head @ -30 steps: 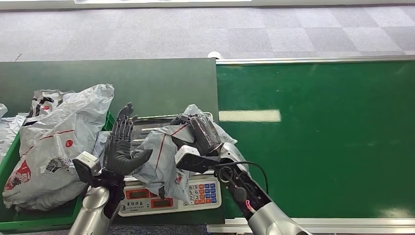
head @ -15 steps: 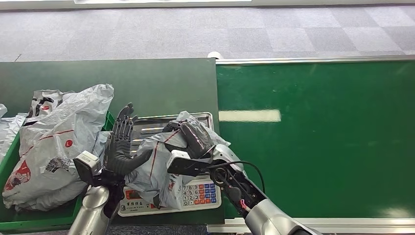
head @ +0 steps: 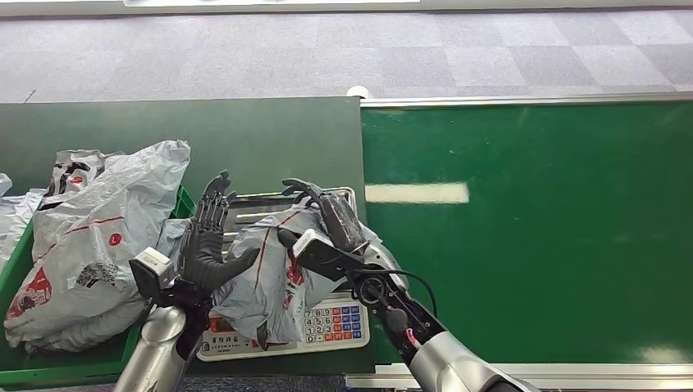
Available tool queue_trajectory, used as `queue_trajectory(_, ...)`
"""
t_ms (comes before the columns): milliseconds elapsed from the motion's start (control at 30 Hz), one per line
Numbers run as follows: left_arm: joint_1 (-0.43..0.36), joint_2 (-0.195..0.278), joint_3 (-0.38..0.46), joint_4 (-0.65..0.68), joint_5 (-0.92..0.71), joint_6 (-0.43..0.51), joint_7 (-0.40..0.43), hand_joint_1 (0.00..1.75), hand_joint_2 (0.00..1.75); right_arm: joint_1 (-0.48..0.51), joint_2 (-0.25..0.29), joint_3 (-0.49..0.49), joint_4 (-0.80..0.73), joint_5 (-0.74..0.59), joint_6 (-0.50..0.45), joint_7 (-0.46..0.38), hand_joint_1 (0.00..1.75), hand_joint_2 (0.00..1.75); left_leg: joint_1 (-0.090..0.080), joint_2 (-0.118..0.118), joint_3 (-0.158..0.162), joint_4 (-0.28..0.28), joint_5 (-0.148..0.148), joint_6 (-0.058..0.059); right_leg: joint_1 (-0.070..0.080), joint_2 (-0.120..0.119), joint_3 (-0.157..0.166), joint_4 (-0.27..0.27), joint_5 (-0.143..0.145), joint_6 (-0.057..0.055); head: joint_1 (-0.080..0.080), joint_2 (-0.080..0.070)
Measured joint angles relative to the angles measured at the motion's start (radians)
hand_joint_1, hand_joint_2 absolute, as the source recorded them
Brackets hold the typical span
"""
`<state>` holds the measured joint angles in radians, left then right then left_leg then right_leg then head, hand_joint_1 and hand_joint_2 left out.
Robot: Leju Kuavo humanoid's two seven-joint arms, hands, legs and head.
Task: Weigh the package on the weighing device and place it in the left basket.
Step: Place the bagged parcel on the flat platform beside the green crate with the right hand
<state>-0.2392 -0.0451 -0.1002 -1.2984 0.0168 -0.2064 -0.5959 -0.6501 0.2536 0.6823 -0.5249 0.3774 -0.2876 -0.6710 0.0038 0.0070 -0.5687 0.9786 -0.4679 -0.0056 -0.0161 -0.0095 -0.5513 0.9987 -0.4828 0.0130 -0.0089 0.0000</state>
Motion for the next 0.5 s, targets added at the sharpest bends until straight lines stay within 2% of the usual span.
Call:
queue_trajectory(233, -0.006, 0.000, -0.002, 0.008, 0.001, 0.006, 0.003, 0.00, 1.75, 0.043, -0.014, -0.046, -0.094, -0.123, 0.022, -0.026, 0.00, 1.75, 0.000, 0.000, 0.000, 0.000, 0.000, 0.000, 0.000, 0.000, 0.000, 0.000, 0.000, 0.000, 0.000, 0.000)
queue_trajectory(500, 0.005, 0.001, 0.000, 0.002, -0.003, 0.008, 0.009, 0.00, 1.75, 0.148, -0.060, -0.091, -0.311, -0.162, 0.092, -0.027, 0.00, 1.75, 0.000, 0.000, 0.000, 0.000, 0.000, 0.000, 0.000, 0.000, 0.000, 0.000, 0.000, 0.000, 0.000, 0.000)
